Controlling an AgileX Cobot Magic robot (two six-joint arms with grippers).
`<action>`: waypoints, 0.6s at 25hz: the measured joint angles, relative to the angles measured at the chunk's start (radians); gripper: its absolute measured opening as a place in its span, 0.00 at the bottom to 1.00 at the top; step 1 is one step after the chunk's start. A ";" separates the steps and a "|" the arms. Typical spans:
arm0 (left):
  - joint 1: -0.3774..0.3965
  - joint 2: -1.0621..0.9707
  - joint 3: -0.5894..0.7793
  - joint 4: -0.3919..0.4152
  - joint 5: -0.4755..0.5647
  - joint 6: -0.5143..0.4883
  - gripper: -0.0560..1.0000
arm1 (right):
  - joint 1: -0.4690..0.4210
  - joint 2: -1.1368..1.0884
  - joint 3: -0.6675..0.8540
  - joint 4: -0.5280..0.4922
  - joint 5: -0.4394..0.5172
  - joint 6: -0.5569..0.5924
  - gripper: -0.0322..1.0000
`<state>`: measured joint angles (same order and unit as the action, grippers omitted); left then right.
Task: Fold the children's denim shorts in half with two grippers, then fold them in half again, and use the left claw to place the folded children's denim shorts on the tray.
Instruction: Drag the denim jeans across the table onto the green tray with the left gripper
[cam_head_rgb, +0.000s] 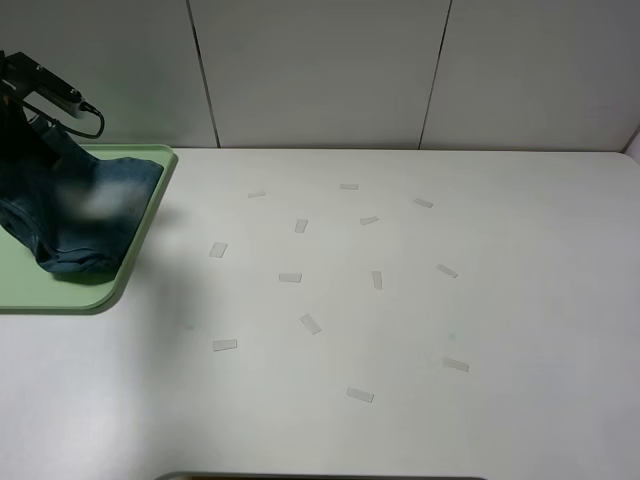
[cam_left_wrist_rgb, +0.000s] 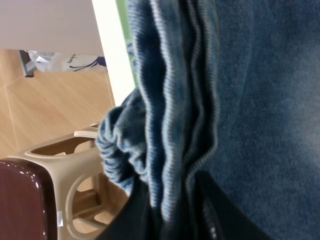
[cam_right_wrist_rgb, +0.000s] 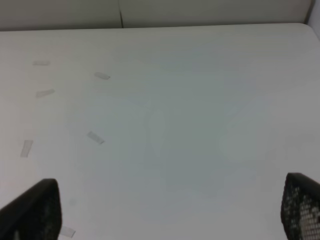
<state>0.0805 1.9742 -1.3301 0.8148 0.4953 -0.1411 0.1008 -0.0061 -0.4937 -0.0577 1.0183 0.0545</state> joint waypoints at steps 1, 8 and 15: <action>0.000 0.000 0.000 0.000 -0.001 0.000 0.24 | 0.000 0.000 0.000 0.000 0.000 0.001 0.67; 0.000 0.000 0.000 0.000 -0.018 -0.039 0.70 | 0.000 0.000 0.000 0.000 0.000 0.001 0.67; 0.000 0.000 0.000 0.000 -0.027 -0.087 0.76 | 0.000 0.000 0.000 0.000 0.000 0.001 0.67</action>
<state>0.0805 1.9742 -1.3301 0.8148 0.4684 -0.2279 0.1008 -0.0061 -0.4937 -0.0577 1.0183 0.0552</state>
